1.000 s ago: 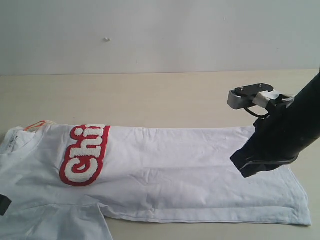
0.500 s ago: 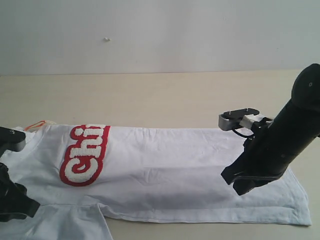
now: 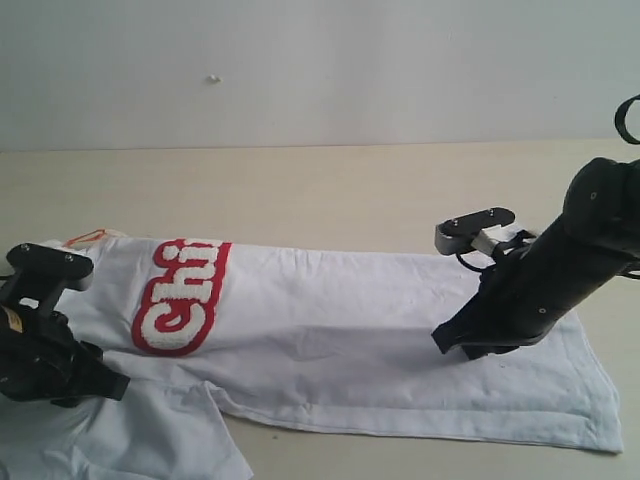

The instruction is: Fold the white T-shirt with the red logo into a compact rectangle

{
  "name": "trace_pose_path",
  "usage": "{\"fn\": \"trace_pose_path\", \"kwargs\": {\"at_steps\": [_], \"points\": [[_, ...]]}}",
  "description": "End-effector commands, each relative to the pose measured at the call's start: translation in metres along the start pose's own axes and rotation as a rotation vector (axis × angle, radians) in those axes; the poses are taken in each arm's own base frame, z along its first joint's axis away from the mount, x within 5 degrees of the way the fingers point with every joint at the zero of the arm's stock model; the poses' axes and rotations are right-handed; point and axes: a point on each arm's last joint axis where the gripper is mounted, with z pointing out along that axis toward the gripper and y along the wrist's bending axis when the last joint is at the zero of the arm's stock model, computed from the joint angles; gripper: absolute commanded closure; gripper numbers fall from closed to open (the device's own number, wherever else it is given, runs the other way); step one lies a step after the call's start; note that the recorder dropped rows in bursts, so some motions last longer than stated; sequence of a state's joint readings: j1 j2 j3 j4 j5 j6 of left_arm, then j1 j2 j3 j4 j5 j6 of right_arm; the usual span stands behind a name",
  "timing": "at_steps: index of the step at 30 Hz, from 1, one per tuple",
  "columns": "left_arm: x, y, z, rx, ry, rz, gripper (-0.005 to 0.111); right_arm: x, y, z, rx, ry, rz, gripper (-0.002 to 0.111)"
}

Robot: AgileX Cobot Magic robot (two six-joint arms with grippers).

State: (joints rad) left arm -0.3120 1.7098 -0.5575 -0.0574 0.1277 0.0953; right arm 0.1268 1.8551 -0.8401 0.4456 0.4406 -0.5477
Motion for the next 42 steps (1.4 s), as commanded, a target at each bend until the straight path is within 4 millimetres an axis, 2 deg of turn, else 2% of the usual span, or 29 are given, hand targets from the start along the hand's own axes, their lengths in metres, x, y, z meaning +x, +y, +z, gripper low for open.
{"fn": "trace_pose_path", "kwargs": {"at_steps": [1, 6, 12, 16, 19, 24, 25, 28, 29, 35, 42], "points": [[0.001, 0.006, 0.016, -0.008, 0.031, -0.024, 0.063, -0.007, -0.007, 0.008, 0.058, -0.066, -0.008, 0.108], [-0.006, 0.012, 0.015, -0.017, 0.015, -0.042, 0.063, -0.015, -0.013, 0.010, 0.124, -0.166, -0.007, 0.108], [-0.013, 0.012, 0.001, -0.020, -0.040, -0.036, 0.063, -0.018, -0.015, 0.009, 0.144, -0.198, -0.016, 0.101], [-0.018, 0.012, -0.024, -0.020, -0.090, -0.037, 0.063, -0.021, -0.014, 0.000, 0.147, -0.226, -0.020, 0.097], [-0.020, 0.011, -0.050, -0.013, -0.126, -0.080, 0.063, -0.024, -0.010, -0.015, 0.140, -0.253, -0.026, 0.097], [-0.003, 0.017, -0.066, -0.017, -0.076, -0.164, 0.062, -0.023, -0.004, -0.033, 0.114, -0.257, -0.036, 0.097], [0.009, 0.024, -0.067, -0.023, -0.022, -0.236, 0.056, -0.022, -0.002, -0.038, 0.099, -0.246, -0.039, 0.097], [0.026, 0.032, -0.065, -0.008, 0.057, -0.390, 0.041, -0.019, 0.002, -0.045, 0.073, -0.226, -0.039, 0.097], [0.030, 0.032, -0.066, 0.012, 0.099, -0.438, 0.040, -0.018, 0.004, -0.048, 0.064, -0.219, -0.042, 0.097], [0.040, 0.027, -0.062, 0.066, 0.190, -0.459, 0.041, -0.014, 0.007, -0.050, 0.029, -0.185, -0.029, 0.097], [0.047, 0.021, -0.043, 0.128, 0.283, -0.467, 0.041, -0.014, 0.008, -0.050, 0.023, -0.183, -0.024, 0.097]]}}
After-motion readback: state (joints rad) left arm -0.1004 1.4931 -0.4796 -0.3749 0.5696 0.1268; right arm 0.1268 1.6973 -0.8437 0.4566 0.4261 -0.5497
